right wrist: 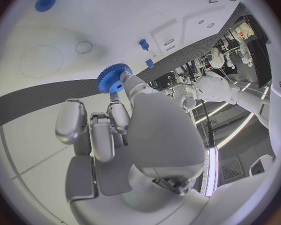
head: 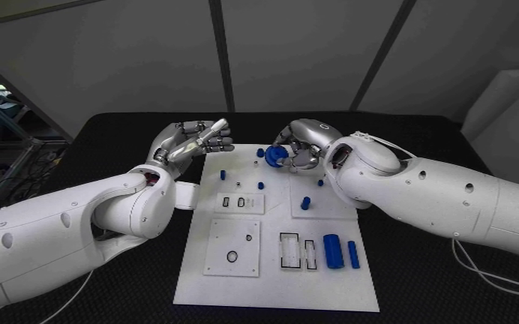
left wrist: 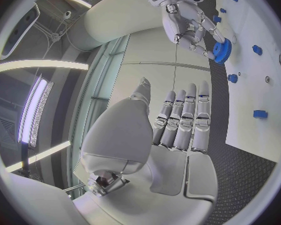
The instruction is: Assemble the parts on the task board
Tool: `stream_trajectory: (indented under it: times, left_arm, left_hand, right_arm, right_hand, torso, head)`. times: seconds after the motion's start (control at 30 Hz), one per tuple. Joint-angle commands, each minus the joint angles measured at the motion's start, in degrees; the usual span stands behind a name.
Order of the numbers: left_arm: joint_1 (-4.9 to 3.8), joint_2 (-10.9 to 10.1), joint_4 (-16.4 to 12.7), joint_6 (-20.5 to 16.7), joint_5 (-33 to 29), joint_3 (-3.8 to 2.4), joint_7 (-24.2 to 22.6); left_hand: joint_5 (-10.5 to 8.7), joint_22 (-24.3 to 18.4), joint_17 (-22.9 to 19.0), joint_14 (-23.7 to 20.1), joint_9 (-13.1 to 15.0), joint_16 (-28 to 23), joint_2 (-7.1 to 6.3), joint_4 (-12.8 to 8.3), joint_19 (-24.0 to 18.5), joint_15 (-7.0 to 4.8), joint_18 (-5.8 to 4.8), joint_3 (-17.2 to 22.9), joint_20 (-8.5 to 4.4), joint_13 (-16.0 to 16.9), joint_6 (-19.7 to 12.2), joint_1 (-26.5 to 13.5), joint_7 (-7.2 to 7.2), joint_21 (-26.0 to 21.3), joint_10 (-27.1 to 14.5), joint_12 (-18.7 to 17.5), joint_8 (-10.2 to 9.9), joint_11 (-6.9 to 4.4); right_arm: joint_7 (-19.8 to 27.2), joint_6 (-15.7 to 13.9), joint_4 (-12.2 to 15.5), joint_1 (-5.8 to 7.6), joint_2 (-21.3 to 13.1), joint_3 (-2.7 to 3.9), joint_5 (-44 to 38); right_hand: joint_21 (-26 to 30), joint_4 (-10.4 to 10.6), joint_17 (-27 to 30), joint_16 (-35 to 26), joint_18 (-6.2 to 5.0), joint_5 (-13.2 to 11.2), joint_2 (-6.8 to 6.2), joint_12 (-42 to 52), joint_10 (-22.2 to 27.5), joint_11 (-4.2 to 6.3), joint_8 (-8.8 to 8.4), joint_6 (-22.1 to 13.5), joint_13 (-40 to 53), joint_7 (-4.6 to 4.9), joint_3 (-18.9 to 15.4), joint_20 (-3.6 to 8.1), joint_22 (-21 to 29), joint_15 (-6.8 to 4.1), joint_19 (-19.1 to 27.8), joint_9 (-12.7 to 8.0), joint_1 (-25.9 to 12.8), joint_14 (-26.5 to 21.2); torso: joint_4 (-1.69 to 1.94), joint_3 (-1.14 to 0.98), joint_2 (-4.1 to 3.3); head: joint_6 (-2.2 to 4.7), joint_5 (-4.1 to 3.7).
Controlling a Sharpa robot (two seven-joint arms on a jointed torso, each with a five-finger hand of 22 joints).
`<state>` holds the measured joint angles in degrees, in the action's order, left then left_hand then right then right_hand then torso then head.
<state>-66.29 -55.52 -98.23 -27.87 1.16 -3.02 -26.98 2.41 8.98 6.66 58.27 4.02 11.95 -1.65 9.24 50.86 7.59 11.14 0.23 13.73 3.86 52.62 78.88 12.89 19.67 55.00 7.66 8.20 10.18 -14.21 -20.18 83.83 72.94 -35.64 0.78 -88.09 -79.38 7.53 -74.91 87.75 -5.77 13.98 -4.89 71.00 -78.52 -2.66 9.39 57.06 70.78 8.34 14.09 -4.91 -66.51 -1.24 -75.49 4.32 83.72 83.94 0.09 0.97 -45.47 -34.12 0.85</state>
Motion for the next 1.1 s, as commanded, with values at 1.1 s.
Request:
stream_trajectory:
  times: [1.1]
  left_arm:
    - [-0.08, 0.6, 0.3, 0.3, -0.1, -0.04, -0.3]
  left_hand:
    - [0.30, -0.1, 0.0, 0.1, -0.1, -0.3, 0.74, -0.1, -0.3, 0.16, -0.87, -0.3, 0.00, 0.0, 0.3, 0.1, 0.02, 0.1, 0.3, -0.3, -0.3, 0.11]
  right_arm:
    - [1.6, 3.9, -10.1, -0.07, 10.9, -1.59, -3.4]
  right_hand:
    - [-0.2, 0.1, -10.0, 0.3, 1.18, 0.3, -0.35, 0.3, -0.4, -0.03, -0.56, 1.8, 0.2, -0.62, 0.7, -0.14, -0.1, -0.06, -0.5, 0.0, -1.7, 5.0]
  torso:
    - [-0.16, -0.14, 0.03]
  head:
    - [-0.37, 0.60]
